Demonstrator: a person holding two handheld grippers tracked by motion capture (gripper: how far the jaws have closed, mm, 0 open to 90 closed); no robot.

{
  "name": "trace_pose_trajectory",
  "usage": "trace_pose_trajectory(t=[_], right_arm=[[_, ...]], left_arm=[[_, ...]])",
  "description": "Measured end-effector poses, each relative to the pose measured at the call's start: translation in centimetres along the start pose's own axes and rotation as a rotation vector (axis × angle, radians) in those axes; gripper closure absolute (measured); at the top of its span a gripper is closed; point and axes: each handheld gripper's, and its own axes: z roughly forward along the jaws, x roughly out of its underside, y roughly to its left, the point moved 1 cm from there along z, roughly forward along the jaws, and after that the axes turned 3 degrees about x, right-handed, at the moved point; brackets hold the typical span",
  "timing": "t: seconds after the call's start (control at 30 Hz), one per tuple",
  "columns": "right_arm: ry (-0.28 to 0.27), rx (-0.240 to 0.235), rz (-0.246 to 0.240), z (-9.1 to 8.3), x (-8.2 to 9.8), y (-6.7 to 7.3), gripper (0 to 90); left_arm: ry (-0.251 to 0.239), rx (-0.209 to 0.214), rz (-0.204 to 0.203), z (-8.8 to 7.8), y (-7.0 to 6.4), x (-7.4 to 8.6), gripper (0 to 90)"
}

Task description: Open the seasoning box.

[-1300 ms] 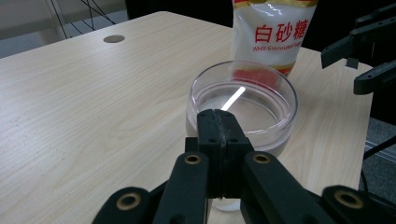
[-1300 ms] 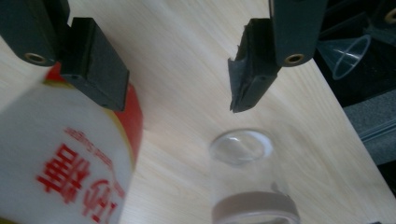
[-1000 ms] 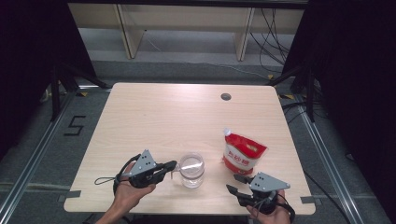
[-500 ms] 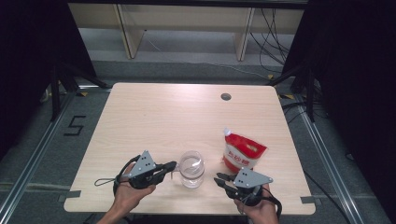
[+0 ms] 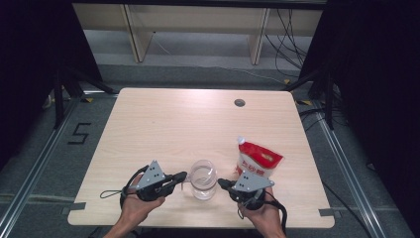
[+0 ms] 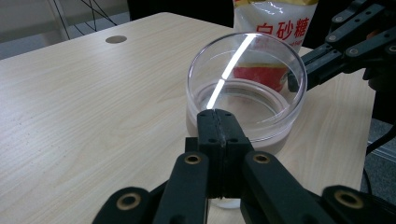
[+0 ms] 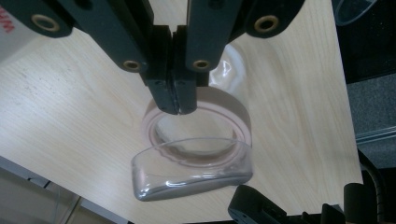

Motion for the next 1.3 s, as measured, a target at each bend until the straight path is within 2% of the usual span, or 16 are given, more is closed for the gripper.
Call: trace_pose_trajectory(t=[0.27, 0.37, 0.43, 0.47, 0.6, 0.67, 0.7, 0.77, 0.83, 0.93, 0.97, 1.03, 1.13, 1.2, 1.27, 1.3], right_arm=[[-0.009, -0.007, -0.017, 0.6, -0.6, 0.2, 90.0], [-0.012, -0.004, -0.029, 0.7, -0.9, 0.3, 89.9], [-0.02, -0.002, -0.037, 0.9, -1.1, 0.3, 89.8], [-0.02, -0.002, -0.037, 0.9, -1.1, 0.3, 89.8], [-0.026, 0.003, -0.045, 0.9, -1.5, 0.3, 88.8], [-0.033, 0.002, -0.048, 0.9, -1.6, 0.4, 87.8], [-0.039, 0.002, -0.051, 0.9, -1.7, 0.4, 87.6], [-0.044, 0.012, -0.045, 0.8, -1.9, 0.6, 87.2], [-0.051, 0.007, -0.064, 0.9, -2.2, 0.7, 86.7], [-0.057, 0.008, -0.064, 1.0, -2.3, 0.8, 86.4], [-0.057, 0.004, -0.067, 1.0, -2.4, 0.8, 86.3], [-0.056, 0.001, -0.067, 1.0, -2.5, 0.9, 86.2], [-0.061, 0.001, -0.069, 1.2, -2.6, 1.1, 86.0], [-0.058, -0.002, -0.079, 1.2, -2.7, 1.1, 85.8], [-0.063, 0.003, -0.081, 1.2, -2.8, 1.1, 85.6], [-0.064, 0.001, -0.076, 1.2, -2.9, 1.1, 85.6]], left_arm=[[-0.005, -0.002, -0.016, 0.0, -0.1, 0.0, 88.8], [-0.008, -0.032, 0.001, -0.6, 0.0, -0.3, 80.5], [-0.019, -0.023, 0.005, -1.2, 0.2, -0.6, 72.5], [-0.014, -0.018, -0.003, -1.5, 0.2, -0.6, 72.5], [0.041, -0.006, -0.005, -2.2, 0.3, 0.0, 51.4], [0.074, -0.024, 0.012, -2.1, 0.3, 0.7, 42.7], [0.085, -0.032, -0.025, -2.1, 0.0, 1.2, 37.4], [0.108, -0.023, -0.031, -2.0, 0.1, 1.8, 35.4], [0.111, -0.023, -0.024, -2.0, 0.3, 2.1, 31.1], [0.102, -0.036, -0.072, -2.0, 0.1, 2.4, 27.5], [0.112, -0.03, -0.055, -2.2, 0.3, 2.5, 26.6], [0.108, -0.028, -0.067, -2.2, 0.2, 2.8, 24.9], [0.092, -0.023, -0.059, -2.2, 0.2, 3.2, 20.7], [0.103, -0.018, -0.047, -2.2, 0.2, 3.4, 18.1], [0.099, -0.026, -0.079, -2.2, 0.1, 3.7, 16.6], [0.107, -0.034, -0.073, -2.4, 0.1, 3.7, 16.6]])
